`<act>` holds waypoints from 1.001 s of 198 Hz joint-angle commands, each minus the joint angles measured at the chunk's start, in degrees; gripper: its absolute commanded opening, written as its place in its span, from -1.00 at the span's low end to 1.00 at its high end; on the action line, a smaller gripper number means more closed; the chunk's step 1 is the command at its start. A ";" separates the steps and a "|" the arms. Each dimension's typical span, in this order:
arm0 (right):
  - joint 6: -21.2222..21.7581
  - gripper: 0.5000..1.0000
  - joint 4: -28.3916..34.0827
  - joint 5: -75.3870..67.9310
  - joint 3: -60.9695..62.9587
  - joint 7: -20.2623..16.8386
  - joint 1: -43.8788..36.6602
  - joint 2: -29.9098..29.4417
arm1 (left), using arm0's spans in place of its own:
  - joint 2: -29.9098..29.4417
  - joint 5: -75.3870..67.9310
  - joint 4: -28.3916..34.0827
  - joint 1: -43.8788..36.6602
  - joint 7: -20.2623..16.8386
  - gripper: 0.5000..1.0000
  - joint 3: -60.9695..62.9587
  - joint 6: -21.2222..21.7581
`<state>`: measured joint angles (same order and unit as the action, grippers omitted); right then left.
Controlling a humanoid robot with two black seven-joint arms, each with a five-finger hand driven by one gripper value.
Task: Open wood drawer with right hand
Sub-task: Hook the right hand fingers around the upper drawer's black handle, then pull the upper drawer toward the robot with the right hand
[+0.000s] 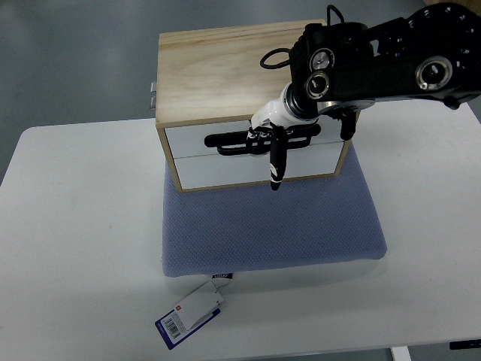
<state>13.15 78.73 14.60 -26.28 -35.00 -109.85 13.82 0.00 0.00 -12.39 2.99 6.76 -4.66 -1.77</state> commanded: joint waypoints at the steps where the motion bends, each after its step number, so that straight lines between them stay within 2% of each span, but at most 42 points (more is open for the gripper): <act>1: 0.39 0.78 -0.16 0.16 0.00 0.00 0.52 0.07 | 0.00 0.00 0.00 0.00 0.01 1.00 0.00 0.01; 39: 0.92 0.78 -0.16 -0.19 0.09 0.00 0.60 0.16 | 0.00 0.00 0.00 0.00 0.01 1.00 0.00 0.01; 135: 7.95 0.78 0.64 -2.03 2.11 0.11 0.25 0.51 | 0.00 0.00 0.00 0.00 0.01 1.00 -0.18 0.01; 198: 10.06 0.78 2.92 -3.09 2.73 0.11 -0.80 1.21 | 0.00 0.00 0.00 0.00 0.01 1.00 -0.18 0.01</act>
<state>22.75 80.68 11.56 -23.57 -34.88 -110.29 14.58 0.00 0.00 -12.39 2.99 6.78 -4.84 -1.75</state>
